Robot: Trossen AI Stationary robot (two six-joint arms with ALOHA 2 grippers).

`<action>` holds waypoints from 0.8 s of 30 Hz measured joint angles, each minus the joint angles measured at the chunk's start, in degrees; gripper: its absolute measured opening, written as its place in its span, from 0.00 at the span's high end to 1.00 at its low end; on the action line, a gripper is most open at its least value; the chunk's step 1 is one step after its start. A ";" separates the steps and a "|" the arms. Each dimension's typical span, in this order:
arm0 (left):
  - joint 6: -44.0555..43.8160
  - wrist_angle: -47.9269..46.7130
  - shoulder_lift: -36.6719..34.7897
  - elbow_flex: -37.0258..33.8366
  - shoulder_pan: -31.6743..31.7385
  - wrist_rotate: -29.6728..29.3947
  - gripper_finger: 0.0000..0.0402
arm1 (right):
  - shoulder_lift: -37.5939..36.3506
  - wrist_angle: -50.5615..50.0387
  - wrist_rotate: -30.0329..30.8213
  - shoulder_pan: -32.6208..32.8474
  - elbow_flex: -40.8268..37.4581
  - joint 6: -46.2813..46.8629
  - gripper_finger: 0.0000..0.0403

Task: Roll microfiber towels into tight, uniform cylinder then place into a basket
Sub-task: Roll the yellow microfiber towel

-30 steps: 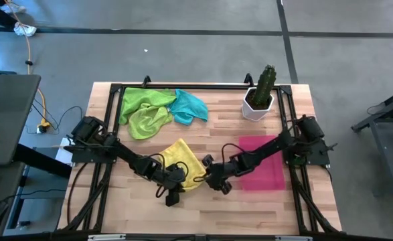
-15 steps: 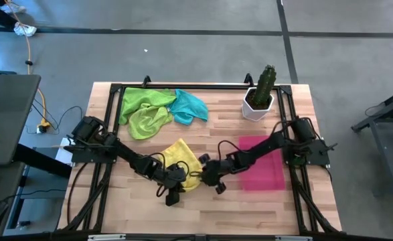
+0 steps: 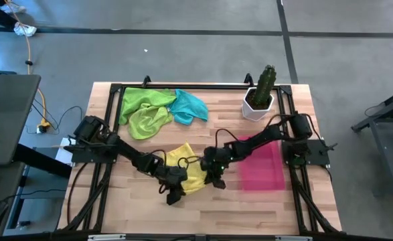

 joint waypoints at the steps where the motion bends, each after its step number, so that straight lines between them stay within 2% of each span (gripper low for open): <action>1: -1.89 0.48 -0.02 0.02 0.39 0.96 0.99 | 0.00 0.54 -2.48 -0.66 -0.02 3.22 0.99; 4: -6.96 1.00 -0.11 0.04 1.33 4.14 0.99 | -0.01 2.01 -7.53 -1.96 0.00 9.19 0.99; 11: -10.04 1.99 -0.11 0.04 2.03 10.51 0.99 | -0.06 3.90 -8.59 -2.56 0.03 18.79 1.00; 19: -16.29 1.70 -0.15 0.07 2.77 11.23 0.99 | -0.10 4.48 1.93 -2.01 0.07 21.52 1.00; 24: -14.40 -3.36 -2.09 1.25 2.88 8.05 0.99 | -0.10 4.59 7.13 -2.02 0.05 20.09 1.00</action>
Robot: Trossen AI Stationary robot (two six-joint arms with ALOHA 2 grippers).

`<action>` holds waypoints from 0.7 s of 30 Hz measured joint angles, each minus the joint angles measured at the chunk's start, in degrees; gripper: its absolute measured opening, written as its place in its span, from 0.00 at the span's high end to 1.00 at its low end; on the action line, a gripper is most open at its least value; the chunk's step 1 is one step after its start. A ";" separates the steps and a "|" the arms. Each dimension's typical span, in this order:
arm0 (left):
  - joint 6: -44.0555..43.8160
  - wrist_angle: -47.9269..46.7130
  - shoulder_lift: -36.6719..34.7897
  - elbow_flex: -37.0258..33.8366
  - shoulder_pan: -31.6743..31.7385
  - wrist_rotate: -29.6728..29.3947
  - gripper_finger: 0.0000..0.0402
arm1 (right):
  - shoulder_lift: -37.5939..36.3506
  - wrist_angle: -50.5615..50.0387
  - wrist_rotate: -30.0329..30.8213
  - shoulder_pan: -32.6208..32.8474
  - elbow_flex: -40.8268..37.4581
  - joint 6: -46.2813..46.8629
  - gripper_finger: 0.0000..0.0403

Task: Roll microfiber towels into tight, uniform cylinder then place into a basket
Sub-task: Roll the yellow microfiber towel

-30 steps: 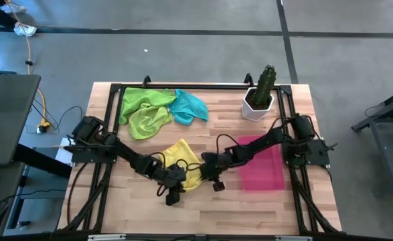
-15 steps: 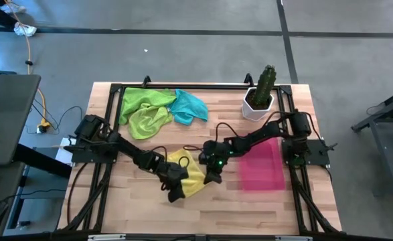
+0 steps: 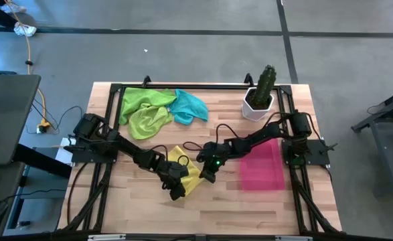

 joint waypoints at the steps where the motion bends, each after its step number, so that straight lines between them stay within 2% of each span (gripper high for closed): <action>1: 0.79 -3.39 -1.16 0.31 0.00 -0.90 0.99 | 0.00 0.22 0.62 -0.02 0.00 0.00 1.00; 7: 4.83 -25.10 -2.27 5.79 -0.34 -6.36 0.99 | 0.00 1.68 3.82 0.00 0.10 -1.52 1.00; 13: 5.48 -28.27 -2.04 6.97 -0.87 -9.41 0.99 | 0.54 2.91 5.91 0.02 0.06 -4.58 1.00; 16: 5.49 -29.33 -2.04 7.05 -0.92 -10.98 0.99 | 0.64 2.94 6.71 0.25 0.04 -10.51 0.99; 21: 5.49 -30.30 -1.82 7.16 -0.90 -11.37 0.99 | -0.38 2.47 6.67 0.26 0.02 -24.05 0.86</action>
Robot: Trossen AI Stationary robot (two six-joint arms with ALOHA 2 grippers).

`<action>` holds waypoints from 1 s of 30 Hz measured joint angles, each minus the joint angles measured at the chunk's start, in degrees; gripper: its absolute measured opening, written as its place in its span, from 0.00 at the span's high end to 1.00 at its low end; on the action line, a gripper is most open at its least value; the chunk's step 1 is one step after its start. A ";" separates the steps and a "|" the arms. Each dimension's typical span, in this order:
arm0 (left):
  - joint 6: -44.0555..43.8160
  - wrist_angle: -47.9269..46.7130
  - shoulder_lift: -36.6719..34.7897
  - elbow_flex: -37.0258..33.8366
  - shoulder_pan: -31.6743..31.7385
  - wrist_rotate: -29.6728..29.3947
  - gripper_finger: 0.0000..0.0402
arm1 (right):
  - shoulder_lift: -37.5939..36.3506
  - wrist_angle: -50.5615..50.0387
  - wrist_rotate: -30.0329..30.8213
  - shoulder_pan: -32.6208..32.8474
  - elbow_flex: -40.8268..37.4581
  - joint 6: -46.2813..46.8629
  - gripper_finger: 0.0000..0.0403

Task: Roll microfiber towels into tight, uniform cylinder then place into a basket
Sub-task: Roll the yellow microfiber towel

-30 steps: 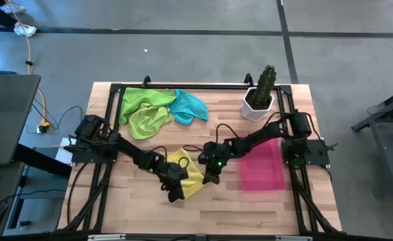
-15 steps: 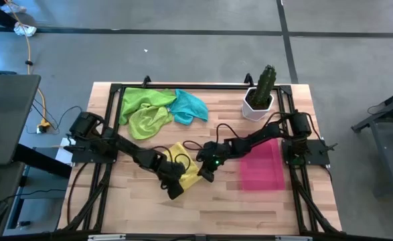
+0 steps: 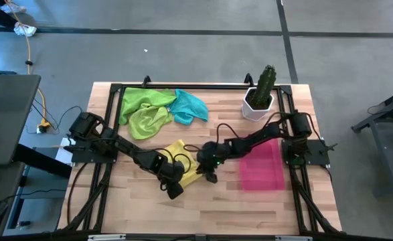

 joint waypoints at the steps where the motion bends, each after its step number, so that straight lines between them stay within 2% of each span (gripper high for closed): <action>1: 0.02 -0.07 0.00 0.00 -0.01 -0.03 0.99 | -0.76 -0.83 0.00 -0.10 -0.02 -1.80 0.83; 7: 0.84 -0.45 0.07 -0.04 -0.04 -0.75 0.99 | -7.73 -5.24 -0.22 -0.56 -0.04 -13.39 0.68; 14: 1.53 -0.49 0.11 -0.07 -0.04 -1.09 0.99 | -7.68 -5.19 1.09 5.47 0.03 -31.35 0.65; 18: 1.53 -0.47 0.12 -0.09 -0.04 -1.09 0.99 | -5.08 -2.67 11.50 7.80 0.02 -32.50 0.65; 20: 1.53 -0.49 0.13 -0.09 -0.04 -1.04 0.99 | -3.97 -1.29 14.42 8.30 0.02 -32.28 0.65; 30: 1.55 -0.51 0.17 -0.11 -0.04 -1.04 0.99 | -2.11 -0.93 13.22 8.57 0.02 -31.66 0.65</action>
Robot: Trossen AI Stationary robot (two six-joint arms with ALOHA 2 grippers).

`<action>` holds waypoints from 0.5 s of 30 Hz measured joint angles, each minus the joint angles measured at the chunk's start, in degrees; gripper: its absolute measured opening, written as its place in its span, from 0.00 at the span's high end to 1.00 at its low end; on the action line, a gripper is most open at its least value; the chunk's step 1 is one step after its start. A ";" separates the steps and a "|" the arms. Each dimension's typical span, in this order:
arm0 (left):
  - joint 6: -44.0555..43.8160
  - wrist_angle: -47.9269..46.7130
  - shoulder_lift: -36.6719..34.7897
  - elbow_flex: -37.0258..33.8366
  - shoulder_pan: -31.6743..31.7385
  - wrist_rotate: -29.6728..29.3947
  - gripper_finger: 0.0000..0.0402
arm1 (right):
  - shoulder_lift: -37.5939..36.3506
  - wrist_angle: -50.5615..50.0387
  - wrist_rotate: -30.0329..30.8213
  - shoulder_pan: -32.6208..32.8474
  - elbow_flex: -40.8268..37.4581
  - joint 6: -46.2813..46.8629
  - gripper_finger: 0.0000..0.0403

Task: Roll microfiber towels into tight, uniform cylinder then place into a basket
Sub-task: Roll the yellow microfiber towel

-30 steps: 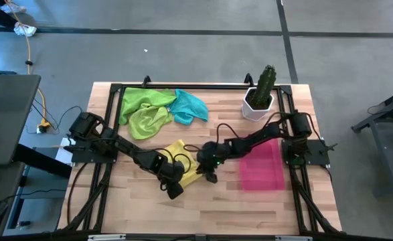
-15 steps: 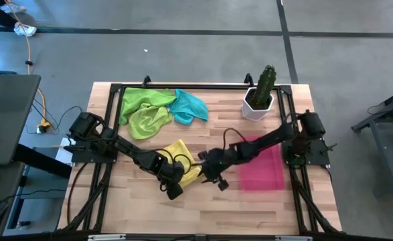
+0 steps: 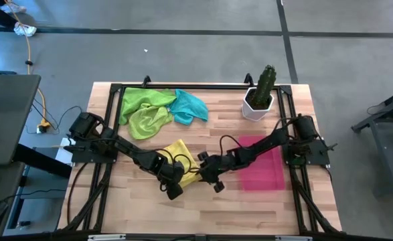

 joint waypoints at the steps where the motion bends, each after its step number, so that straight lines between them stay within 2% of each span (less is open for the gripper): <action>1: 0.00 0.00 0.00 0.00 0.00 0.03 0.99 | 0.00 0.03 0.00 0.04 0.00 0.00 0.65; 15: 0.00 0.17 0.04 -0.07 0.07 0.75 0.99 | -0.96 -0.71 3.06 2.76 0.00 0.46 0.65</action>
